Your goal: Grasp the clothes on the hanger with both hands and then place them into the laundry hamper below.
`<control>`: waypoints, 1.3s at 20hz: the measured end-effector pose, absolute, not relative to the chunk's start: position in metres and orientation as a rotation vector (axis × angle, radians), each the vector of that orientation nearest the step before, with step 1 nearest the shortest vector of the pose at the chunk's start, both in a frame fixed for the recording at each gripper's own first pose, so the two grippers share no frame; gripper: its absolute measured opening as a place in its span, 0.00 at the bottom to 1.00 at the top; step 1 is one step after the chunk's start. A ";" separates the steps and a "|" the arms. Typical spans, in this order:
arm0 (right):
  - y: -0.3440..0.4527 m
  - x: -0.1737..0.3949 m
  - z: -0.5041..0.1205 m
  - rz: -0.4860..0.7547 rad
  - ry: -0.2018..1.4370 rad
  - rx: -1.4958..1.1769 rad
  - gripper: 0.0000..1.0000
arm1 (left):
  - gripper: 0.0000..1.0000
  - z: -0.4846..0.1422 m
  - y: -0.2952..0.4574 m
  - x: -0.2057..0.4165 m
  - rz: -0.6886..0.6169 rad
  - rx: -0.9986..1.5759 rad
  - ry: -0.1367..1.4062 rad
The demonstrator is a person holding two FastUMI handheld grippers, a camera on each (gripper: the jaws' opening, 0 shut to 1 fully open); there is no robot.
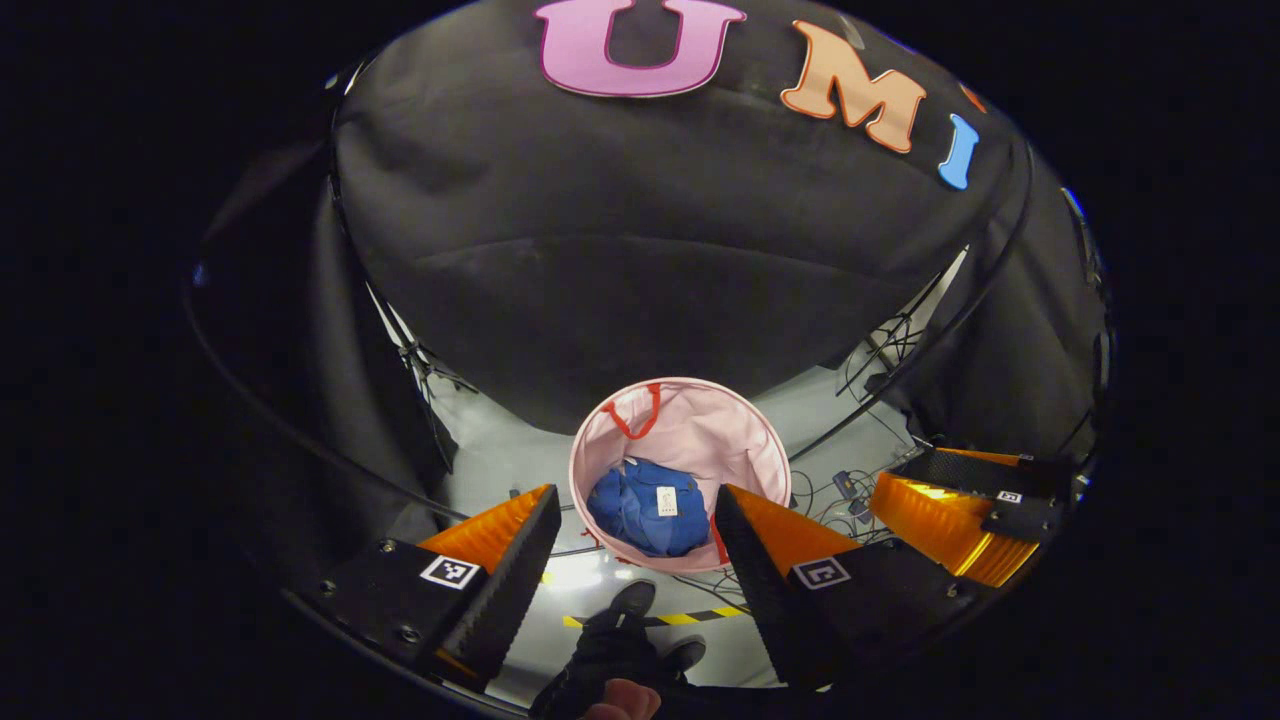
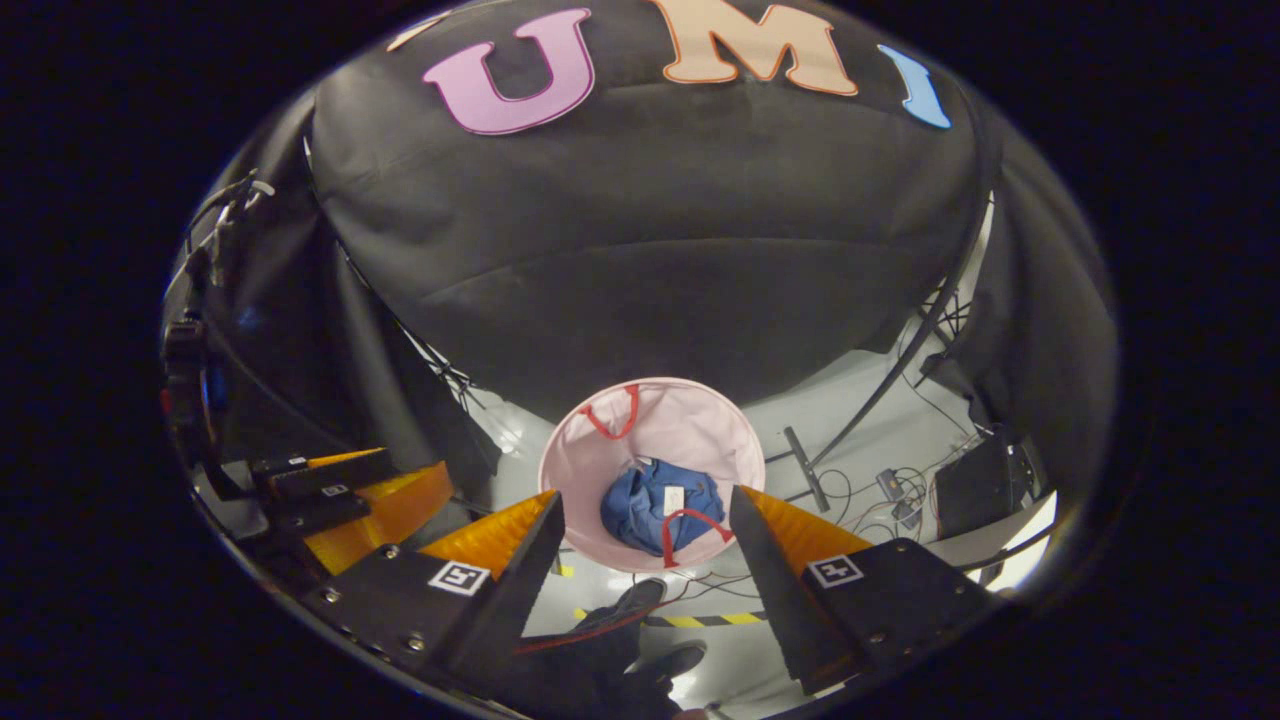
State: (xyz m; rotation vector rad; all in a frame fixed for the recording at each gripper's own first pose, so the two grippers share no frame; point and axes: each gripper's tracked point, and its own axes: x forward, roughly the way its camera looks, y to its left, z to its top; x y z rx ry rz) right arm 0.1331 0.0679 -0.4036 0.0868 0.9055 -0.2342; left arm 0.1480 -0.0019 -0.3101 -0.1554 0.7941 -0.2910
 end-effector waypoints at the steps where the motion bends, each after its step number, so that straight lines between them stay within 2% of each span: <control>1: 0.069 0.133 -0.397 -0.228 0.892 0.080 1.00 | 0.98 -0.302 0.000 0.144 -0.287 -0.150 0.785; 9: 0.081 0.106 -0.334 -0.188 0.779 0.038 1.00 | 0.98 -0.245 0.021 0.115 -0.252 -0.130 0.670; 20: 0.077 0.081 -0.239 -0.194 0.514 0.029 0.99 | 0.97 -0.153 0.037 0.066 -0.181 -0.125 0.464; 22: 0.076 0.084 -0.216 -0.198 0.457 0.030 0.99 | 0.94 -0.136 0.043 0.065 -0.175 -0.111 0.410; 23: 0.075 0.086 -0.203 -0.201 0.429 0.023 0.99 | 0.97 -0.124 0.045 0.069 -0.171 -0.100 0.374; 26: 0.075 0.081 -0.166 -0.212 0.358 -0.037 0.99 | 0.97 -0.088 0.050 0.078 -0.170 -0.068 0.278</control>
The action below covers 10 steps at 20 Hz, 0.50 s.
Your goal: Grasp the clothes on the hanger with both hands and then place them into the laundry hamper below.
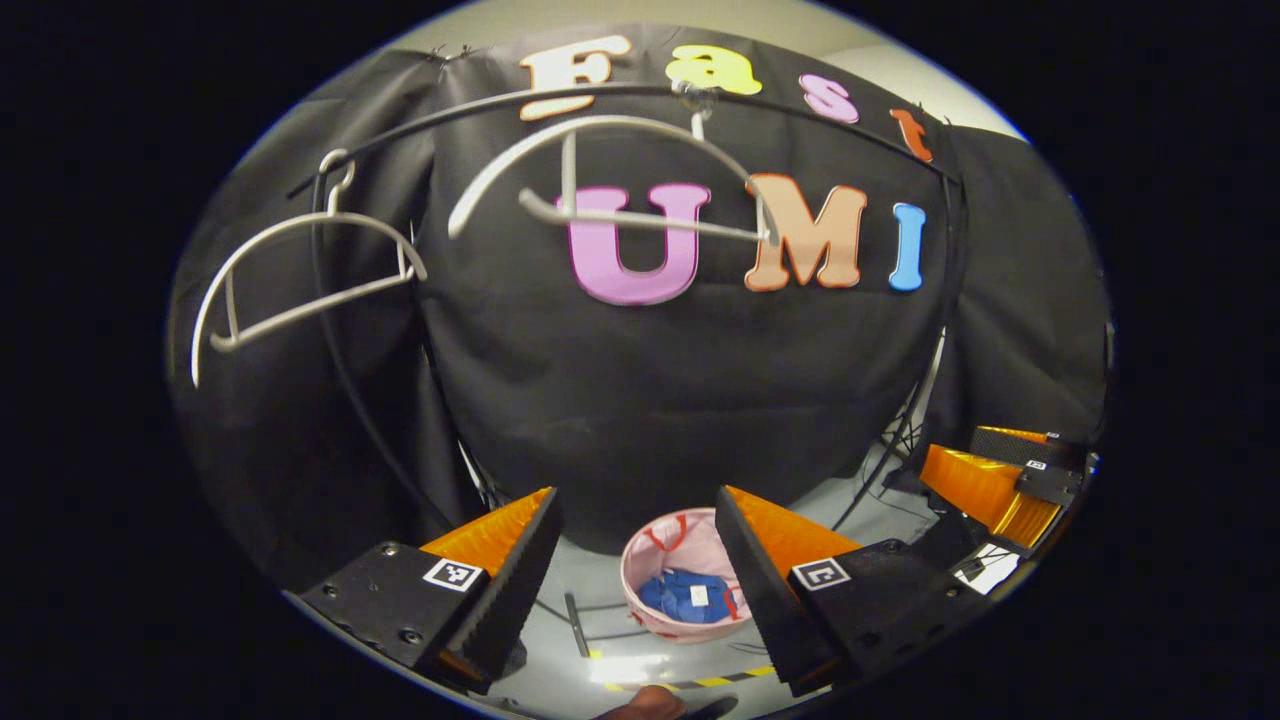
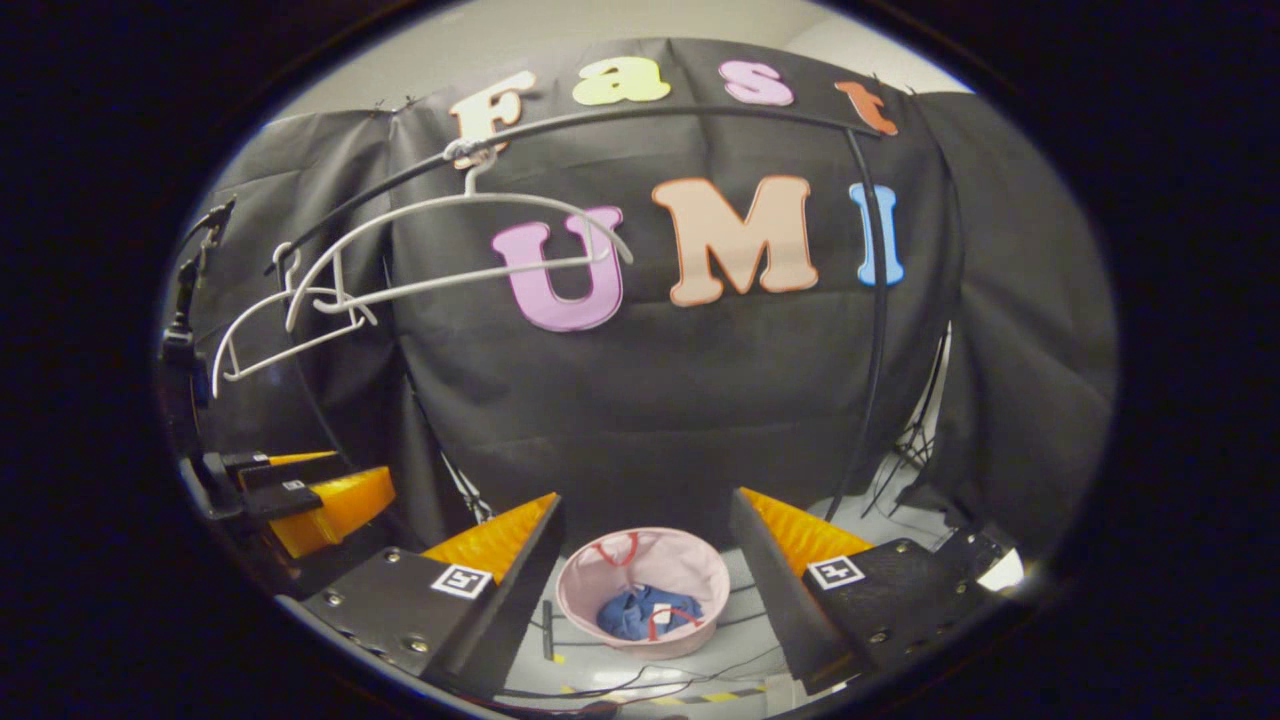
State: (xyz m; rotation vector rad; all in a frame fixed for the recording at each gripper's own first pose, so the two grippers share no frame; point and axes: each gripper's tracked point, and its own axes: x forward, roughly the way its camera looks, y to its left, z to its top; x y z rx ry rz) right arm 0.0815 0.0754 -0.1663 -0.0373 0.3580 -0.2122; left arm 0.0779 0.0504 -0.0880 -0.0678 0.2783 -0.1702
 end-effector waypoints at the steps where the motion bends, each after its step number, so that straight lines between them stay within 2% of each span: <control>1: 0.074 0.080 -0.157 -0.215 0.338 -0.050 1.00 | 0.97 -0.079 0.055 0.083 -0.169 -0.059 0.246; 2: 0.074 0.080 -0.149 -0.215 0.317 -0.053 0.99 | 0.94 -0.068 0.057 0.084 -0.175 -0.056 0.222; 10: 0.062 0.068 -0.079 -0.203 0.150 -0.046 0.99 | 0.95 -0.003 0.057 0.078 -0.225 -0.104 0.095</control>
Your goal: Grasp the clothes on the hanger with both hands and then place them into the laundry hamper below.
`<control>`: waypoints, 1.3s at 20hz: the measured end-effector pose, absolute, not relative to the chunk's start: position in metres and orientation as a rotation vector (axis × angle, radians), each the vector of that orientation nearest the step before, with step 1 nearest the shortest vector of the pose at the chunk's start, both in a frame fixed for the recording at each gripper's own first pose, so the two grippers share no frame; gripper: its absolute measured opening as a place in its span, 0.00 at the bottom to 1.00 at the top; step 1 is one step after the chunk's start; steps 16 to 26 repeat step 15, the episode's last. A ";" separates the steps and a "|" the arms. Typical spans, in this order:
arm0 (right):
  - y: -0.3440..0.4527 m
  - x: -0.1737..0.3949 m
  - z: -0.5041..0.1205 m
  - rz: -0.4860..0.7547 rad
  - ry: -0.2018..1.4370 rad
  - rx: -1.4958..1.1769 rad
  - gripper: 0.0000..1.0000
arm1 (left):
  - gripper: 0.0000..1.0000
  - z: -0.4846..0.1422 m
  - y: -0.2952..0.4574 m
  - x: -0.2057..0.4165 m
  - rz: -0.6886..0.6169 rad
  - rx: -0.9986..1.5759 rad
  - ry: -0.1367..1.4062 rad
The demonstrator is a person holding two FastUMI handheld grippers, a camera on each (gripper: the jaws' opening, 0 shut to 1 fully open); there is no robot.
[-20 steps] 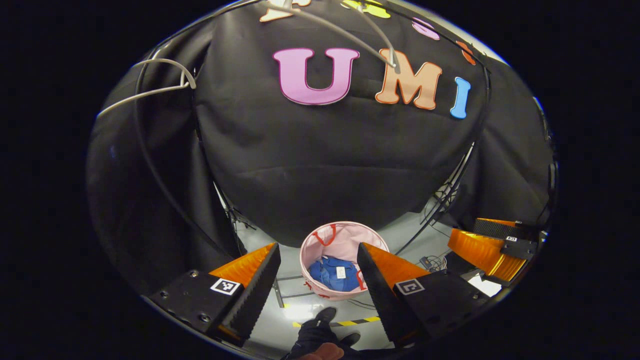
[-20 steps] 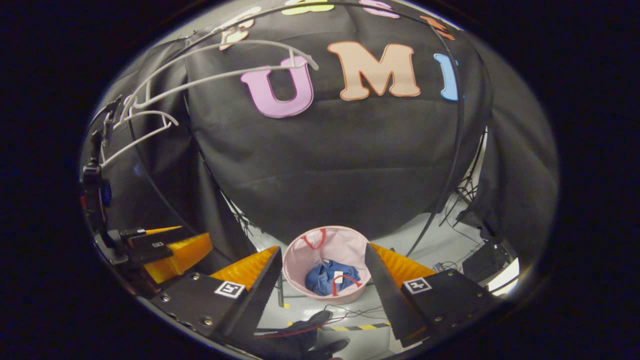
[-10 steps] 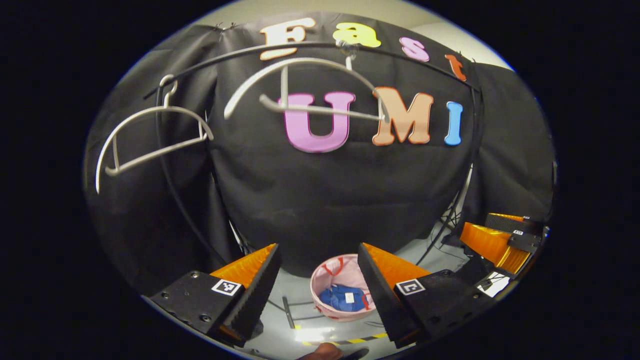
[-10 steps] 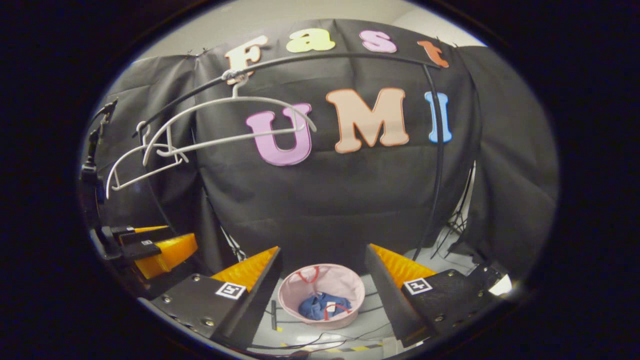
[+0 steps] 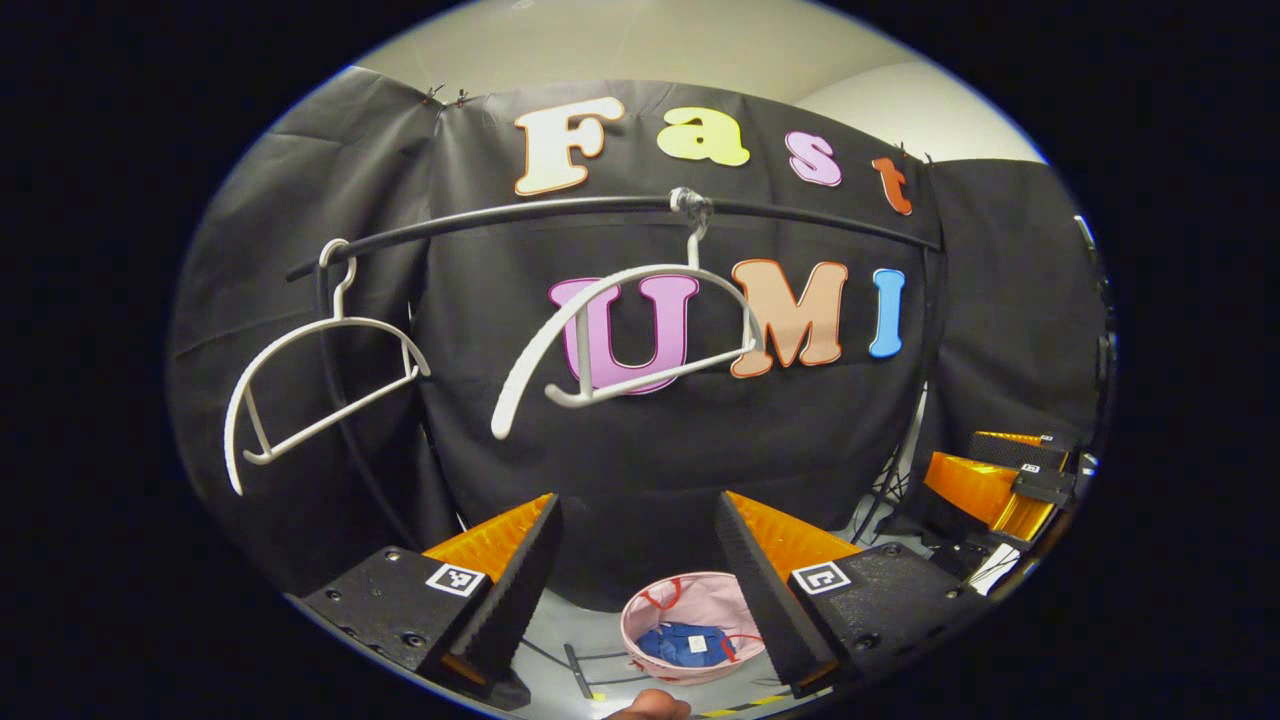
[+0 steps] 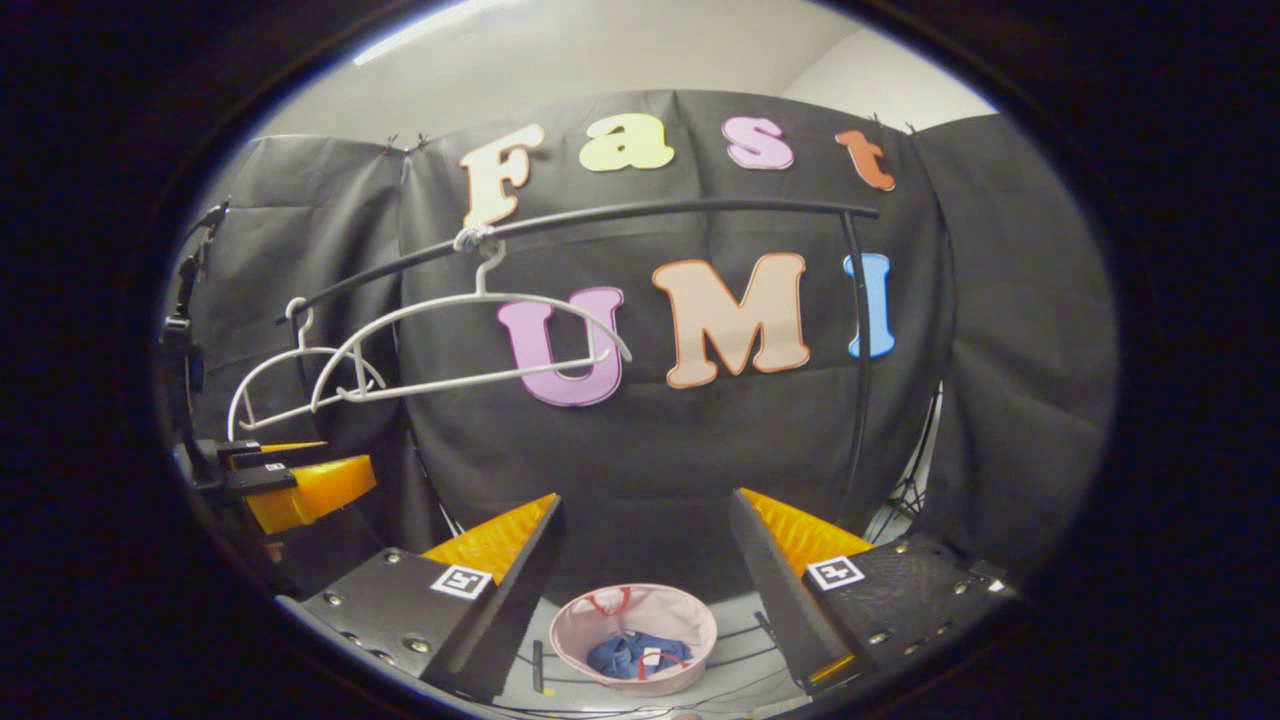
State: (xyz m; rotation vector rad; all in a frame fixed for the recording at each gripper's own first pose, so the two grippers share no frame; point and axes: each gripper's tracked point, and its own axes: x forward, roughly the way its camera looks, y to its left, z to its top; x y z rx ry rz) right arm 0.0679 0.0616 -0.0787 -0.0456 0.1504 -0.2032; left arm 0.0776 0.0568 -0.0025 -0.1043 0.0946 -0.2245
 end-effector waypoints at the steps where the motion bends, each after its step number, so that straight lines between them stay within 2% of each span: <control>1: 0.058 0.063 -0.071 -0.212 0.126 -0.051 0.96 | 0.95 0.004 0.054 0.075 -0.237 -0.112 0.077; 2: 0.062 0.059 -0.069 -0.208 0.109 -0.050 1.00 | 0.95 0.007 0.052 0.072 -0.247 -0.108 0.070; 5: 0.055 0.042 -0.064 -0.209 0.098 -0.068 0.99 | 0.94 0.013 0.046 0.062 -0.281 -0.071 0.042; 7: 0.041 0.029 -0.071 -0.233 0.123 -0.110 0.94 | 0.94 0.018 0.042 0.064 -0.304 -0.041 0.015; 8: 0.035 0.023 -0.074 -0.246 0.143 -0.130 0.99 | 0.94 0.019 0.041 0.063 -0.311 -0.024 0.008; 10: 0.033 0.015 -0.078 -0.250 0.163 -0.149 0.99 | 0.96 0.023 0.046 0.068 -0.302 -0.005 -0.010; 11: 0.035 0.014 -0.078 -0.244 0.164 -0.153 0.99 | 0.95 0.024 0.045 0.066 -0.300 -0.006 -0.012; 12: 0.036 0.013 -0.079 -0.244 0.165 -0.156 0.92 | 0.95 0.025 0.045 0.065 -0.303 -0.012 -0.013; 13: 0.037 0.012 -0.081 -0.242 0.169 -0.153 0.92 | 1.00 0.026 0.044 0.064 -0.306 -0.015 -0.012; 14: 0.041 0.013 -0.082 -0.233 0.173 -0.150 0.92 | 0.95 0.026 0.043 0.063 -0.307 -0.015 -0.012; 26: 0.045 0.014 -0.084 -0.224 0.177 -0.144 0.92 | 0.95 0.025 0.046 0.062 -0.306 -0.011 -0.013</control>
